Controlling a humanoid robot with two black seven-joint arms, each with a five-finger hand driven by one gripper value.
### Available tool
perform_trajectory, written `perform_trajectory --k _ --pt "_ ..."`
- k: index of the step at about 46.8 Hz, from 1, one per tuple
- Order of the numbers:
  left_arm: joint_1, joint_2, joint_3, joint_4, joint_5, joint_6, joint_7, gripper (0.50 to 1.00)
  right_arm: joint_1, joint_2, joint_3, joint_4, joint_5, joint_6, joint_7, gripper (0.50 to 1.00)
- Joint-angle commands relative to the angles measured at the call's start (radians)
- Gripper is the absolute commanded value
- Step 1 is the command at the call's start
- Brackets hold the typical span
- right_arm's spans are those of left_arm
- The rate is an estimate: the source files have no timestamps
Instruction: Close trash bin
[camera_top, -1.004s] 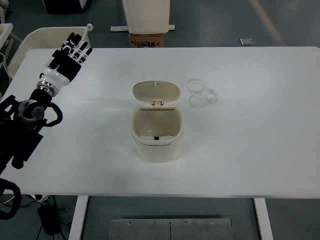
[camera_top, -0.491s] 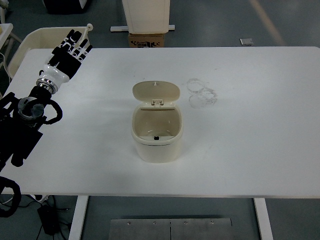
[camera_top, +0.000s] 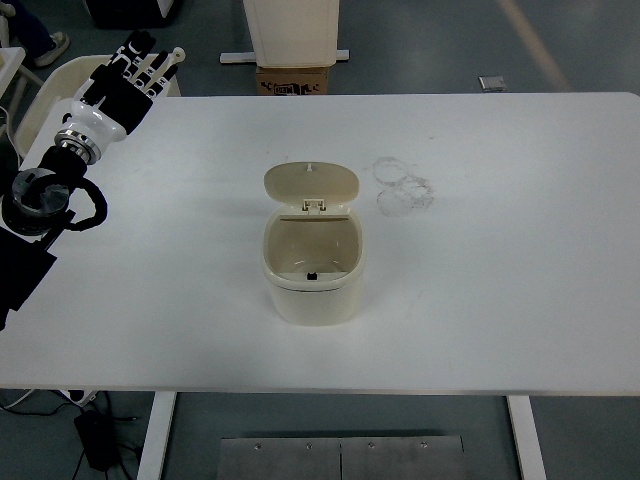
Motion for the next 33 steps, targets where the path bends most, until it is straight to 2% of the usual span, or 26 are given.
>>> perform_trajectory --k 1,9,16,24,30,33 --pt "-0.001 0.049 0.005 -0.076 0.008 0.011 0.006 1.0 0.0 0.0 0.0 0.0 0.0 0.0 0.0 0.993" --pt "-0.018 0.17 0.075 -0.206 0.012 0.017 0.012 1.0 0.0 0.0 0.0 0.0 0.0 0.0 0.0 0.993" --pt "-0.093 0.249 0.196 -0.294 0.022 0.017 0.055 1.0 0.0 0.0 0.0 0.0 0.0 0.0 0.0 0.993" --pt "-0.228 0.319 0.347 -0.343 0.068 0.001 0.07 1.0 0.0 0.0 0.0 0.0 0.001 0.0 0.0 0.993" --pt "-0.352 0.367 0.477 -0.406 0.149 -0.002 0.13 1.0 0.0 0.0 0.0 0.0 0.0 0.0 0.0 0.993" --pt "-0.4 0.394 0.52 -0.436 0.163 -0.006 0.138 1.0 0.0 0.0 0.0 0.0 0.001 0.0 0.0 0.993"
